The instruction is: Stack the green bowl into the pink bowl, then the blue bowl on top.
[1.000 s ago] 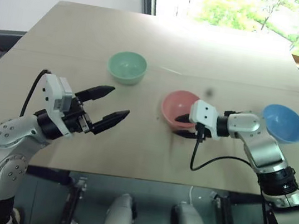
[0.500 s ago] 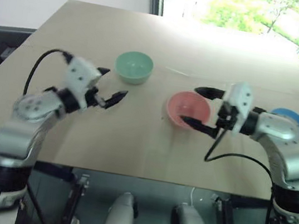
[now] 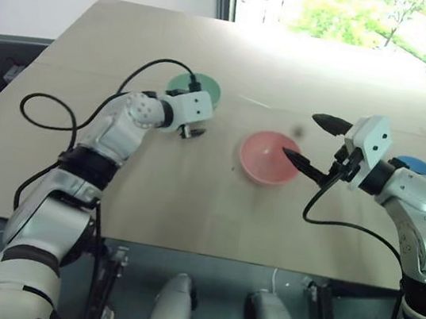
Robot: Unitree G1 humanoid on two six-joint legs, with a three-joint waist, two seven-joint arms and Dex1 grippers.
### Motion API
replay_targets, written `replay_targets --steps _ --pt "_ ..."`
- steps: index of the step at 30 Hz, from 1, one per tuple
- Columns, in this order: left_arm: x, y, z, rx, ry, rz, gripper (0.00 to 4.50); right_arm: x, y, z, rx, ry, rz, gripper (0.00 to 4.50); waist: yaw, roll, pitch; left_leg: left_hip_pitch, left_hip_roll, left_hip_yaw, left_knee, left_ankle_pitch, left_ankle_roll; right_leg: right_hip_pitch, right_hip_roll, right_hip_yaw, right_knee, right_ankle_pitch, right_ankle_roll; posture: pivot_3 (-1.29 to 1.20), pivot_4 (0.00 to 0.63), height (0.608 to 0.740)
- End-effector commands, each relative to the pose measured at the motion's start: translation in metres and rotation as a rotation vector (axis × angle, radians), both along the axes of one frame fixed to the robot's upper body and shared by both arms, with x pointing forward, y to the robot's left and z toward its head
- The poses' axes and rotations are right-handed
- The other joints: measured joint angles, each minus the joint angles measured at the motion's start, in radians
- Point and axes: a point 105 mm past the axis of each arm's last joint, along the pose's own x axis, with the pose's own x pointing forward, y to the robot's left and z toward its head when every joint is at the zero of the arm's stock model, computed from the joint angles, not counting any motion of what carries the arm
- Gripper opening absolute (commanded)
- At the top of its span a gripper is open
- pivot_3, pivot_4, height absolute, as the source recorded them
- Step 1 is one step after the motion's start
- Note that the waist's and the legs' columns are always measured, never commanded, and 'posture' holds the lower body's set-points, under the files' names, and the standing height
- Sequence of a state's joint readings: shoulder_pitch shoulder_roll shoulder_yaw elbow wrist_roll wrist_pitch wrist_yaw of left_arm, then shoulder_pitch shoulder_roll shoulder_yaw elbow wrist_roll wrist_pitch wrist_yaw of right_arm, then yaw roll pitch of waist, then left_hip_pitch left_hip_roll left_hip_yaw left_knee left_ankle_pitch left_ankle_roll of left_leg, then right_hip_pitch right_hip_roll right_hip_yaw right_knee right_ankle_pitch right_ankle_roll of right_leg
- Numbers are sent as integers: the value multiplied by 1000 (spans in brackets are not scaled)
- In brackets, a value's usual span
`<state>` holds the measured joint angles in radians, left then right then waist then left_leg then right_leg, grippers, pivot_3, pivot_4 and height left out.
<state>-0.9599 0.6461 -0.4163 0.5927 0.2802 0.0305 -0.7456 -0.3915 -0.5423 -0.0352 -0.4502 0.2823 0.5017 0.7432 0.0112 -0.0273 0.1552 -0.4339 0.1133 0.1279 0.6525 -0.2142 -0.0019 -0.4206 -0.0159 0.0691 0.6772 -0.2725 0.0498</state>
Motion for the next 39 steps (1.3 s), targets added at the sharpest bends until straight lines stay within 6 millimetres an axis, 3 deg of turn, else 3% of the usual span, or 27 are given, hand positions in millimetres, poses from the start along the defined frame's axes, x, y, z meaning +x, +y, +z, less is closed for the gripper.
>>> replay_targets --steps 1,5,6,11,14,18,22,27,29,30,35,37,38,39 --pt "5 -5 14 20 -28 -41 2114 -10 -3 12 -9 -76 -8 4500 1 0 0 0 0 0 0 0 0 0 0 0 0 0 0 0 150 740" --pt "8 -8 16 9 -7 -55 283 -13 -9 11 -13 -80 -30 4500 1 0 0 0 0 0 0 0 0 0 0 0 0 0 0 0 150 740" --pt "8 -9 17 2 -4 -58 46 -14 -10 10 -12 -80 -35 4500 1 0 0 0 0 0 1 0 0 0 0 0 0 0 0 0 150 740" --pt "6 -18 26 -39 5 -110 46 -17 -18 9 -10 -78 -63 4500 1 0 0 0 0 0 1 0 0 0 0 0 1 0 0 0 150 740" --pt "-9 -44 48 -150 12 -270 46 -20 -28 8 -11 -78 -96 4500 3 0 0 0 0 0 1 0 0 0 0 0 1 0 0 0 150 740" --pt "-52 -90 86 -326 0 -633 46 -32 -50 2 -8 -61 -149 4500 3 -1 0 0 0 -1 2 0 0 2 -1 -1 0 0 1 0 150 740" --pt "-78 -106 90 -360 56 -824 46 -39 -67 -2 -21 -44 -215 4500 0 0 0 2 -1 -4 3 0 0 5 0 -2 1 -1 2 0 150 740" --pt "-96 -114 67 -297 187 -937 46 -51 -80 -5 -48 -25 -258 4500 -7 2 -1 4 -1 -5 3 0 0 7 0 -2 2 -1 2 0 150 740" --pt "-103 -114 61 -284 239 -971 717 -54 -78 -5 -50 -16 -250 4500 -10 2 -1 4 -1 -5 4 0 0 7 0 -2 2 -1 2 0 150 740" --pt "-105 -113 59 -266 252 -982 844 -56 -77 -5 -46 -8 -242 4500 -11 2 -1 3 -1 -6 5 0 0 7 0 -2 2 -1 2 0 150 740" --pt "-106 -105 53 -209 267 -974 2825 -65 -70 -8 -40 28 -196 4500 -11 2 -1 2 -1 -8 6 -2 4 8 0 -4 2 -1 2 0 150 740" --pt "-106 -106 56 -229 245 -965 3672 -71 -68 -9 -26 46 -161 4500 -10 2 -1 2 -2 -9 7 -2 4 9 0 -4 2 -1 2 0 150 740" --pt "-106 -106 59 -248 235 -960 3840 -72 -67 -8 -20 53 -151 4500 -9 2 -1 2 -2 -10 7 -2 4 9 0 -5 2 -1 2 0 150 740" --pt "-105 -106 63 -268 223 -952 4361 -73 -67 -8 -15 56 -146 4500 -9 2 -1 2 -2 -10 8 -2 4 9 0 -5 2 -1 2 0 150 740"
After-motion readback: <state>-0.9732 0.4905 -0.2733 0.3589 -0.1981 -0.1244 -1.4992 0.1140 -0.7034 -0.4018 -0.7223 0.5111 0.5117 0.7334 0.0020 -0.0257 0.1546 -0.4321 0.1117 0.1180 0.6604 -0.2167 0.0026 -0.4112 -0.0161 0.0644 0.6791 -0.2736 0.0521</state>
